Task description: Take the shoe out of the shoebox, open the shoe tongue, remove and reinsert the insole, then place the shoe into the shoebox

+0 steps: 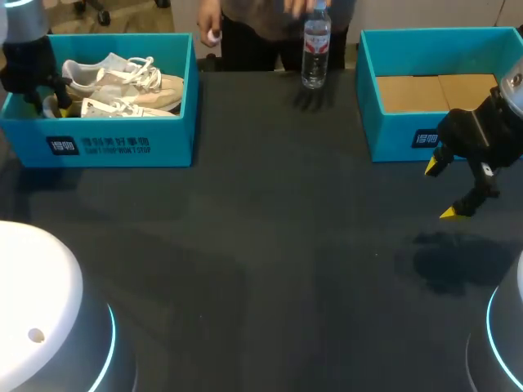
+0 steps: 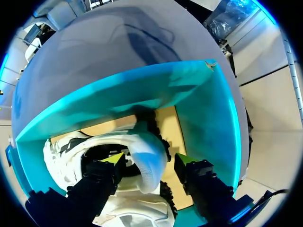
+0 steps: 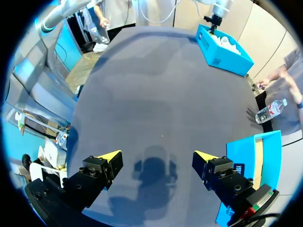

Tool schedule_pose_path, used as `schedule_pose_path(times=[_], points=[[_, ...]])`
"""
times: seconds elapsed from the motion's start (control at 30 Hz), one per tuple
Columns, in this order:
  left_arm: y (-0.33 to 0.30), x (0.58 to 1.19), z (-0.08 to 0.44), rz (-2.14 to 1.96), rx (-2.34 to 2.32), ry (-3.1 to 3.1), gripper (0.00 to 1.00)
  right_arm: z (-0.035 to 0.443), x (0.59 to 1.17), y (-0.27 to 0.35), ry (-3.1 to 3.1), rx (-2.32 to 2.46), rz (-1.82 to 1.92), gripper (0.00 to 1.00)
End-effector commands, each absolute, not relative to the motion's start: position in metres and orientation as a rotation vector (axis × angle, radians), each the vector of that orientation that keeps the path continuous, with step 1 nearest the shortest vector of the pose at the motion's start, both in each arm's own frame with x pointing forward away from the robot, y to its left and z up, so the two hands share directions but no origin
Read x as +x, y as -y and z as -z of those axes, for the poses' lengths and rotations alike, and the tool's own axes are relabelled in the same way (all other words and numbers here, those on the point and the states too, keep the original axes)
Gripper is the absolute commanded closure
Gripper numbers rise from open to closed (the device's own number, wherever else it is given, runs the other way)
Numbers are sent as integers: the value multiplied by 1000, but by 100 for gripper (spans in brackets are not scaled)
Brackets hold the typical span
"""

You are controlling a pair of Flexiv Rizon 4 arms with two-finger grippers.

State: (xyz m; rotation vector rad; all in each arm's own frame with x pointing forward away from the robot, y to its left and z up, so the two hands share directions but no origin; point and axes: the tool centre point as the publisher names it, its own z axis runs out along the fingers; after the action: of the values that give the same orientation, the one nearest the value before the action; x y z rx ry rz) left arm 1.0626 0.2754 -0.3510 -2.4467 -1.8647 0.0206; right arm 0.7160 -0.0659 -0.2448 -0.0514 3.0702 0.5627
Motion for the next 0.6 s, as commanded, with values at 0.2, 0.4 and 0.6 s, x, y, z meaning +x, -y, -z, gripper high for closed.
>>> schedule_pose_path(times=[0.2, 0.4, 0.6], points=[[-278, 1056, 353, -17, -2454, 1838, 31, 246, 716, 65, -3070, -50, -559, 0], [-276, 1056, 364, 28, -2455, 1873, 42, 246, 716, 65, -3070, -50, -559, 0], [-277, 1054, 371, 20, -2450, 1870, 42, 246, 716, 65, -3070, -50, -559, 0]])
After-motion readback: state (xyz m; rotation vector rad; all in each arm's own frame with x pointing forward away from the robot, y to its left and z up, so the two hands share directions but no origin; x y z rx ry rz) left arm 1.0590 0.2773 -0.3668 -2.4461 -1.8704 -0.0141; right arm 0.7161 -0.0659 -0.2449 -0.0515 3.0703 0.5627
